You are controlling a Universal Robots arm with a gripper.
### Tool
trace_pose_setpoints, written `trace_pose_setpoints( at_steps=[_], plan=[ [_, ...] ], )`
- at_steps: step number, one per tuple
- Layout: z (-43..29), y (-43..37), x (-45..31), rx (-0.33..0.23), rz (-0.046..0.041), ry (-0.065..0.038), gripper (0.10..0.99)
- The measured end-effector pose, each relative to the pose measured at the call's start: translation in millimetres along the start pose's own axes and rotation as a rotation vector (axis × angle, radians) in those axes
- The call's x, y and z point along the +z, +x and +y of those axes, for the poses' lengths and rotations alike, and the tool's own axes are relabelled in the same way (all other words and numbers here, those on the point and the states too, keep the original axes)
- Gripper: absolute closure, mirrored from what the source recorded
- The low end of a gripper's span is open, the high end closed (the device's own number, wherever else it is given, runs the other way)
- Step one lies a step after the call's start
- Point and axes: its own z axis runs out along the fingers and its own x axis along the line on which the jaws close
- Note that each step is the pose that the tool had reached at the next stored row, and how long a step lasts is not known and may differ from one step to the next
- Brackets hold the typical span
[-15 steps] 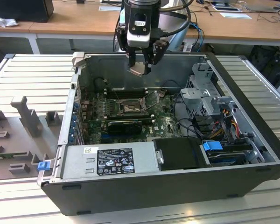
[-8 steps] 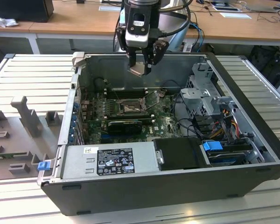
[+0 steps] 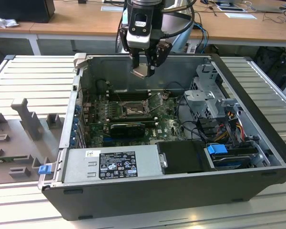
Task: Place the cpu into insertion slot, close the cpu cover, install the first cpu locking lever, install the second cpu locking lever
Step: 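Place the cpu into insertion slot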
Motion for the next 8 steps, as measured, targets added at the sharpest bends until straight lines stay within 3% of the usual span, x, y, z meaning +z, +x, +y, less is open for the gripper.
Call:
trace_pose_setpoints(
  at_steps=[8],
  plan=[
    [0.0, 0.0, 0.6, 0.038, -0.0034, -0.001, 0.557]
  ],
)
